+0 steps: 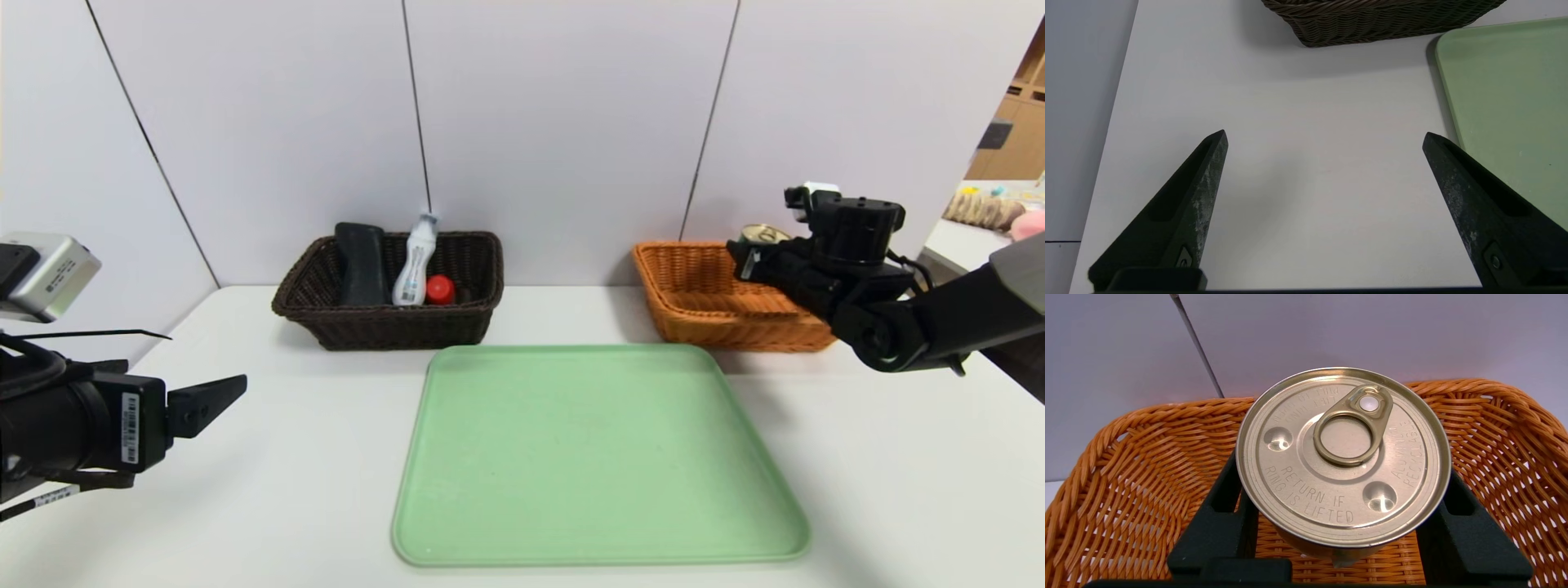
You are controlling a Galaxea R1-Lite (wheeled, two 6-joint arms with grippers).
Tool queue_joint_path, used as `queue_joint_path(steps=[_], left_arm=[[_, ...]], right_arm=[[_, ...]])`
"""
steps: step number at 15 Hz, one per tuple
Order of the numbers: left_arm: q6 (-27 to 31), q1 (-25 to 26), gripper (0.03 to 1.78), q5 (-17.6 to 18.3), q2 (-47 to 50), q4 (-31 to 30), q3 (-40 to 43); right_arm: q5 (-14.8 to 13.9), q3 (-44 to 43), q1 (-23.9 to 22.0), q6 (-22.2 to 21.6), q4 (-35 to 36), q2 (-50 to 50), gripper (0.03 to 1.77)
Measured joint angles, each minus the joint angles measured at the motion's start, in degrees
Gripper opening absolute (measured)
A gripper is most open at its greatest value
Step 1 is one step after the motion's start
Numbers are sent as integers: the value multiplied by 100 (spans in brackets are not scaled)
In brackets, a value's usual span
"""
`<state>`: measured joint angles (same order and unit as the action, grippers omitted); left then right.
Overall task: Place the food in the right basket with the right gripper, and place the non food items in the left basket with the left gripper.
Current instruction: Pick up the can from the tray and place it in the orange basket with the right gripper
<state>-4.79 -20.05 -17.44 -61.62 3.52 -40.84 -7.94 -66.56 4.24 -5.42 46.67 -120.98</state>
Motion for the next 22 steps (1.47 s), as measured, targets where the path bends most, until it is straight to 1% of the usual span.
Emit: queue_joint_path(steps=[17,22], left_arm=[[0,2,169,0,-179,-11,-188],[0,0,169,0,-205,-6,-222]], right_arm=[[-11,-216,-15,20,-17,-234,101],[-7,-216,-15,20,9,-236,132]])
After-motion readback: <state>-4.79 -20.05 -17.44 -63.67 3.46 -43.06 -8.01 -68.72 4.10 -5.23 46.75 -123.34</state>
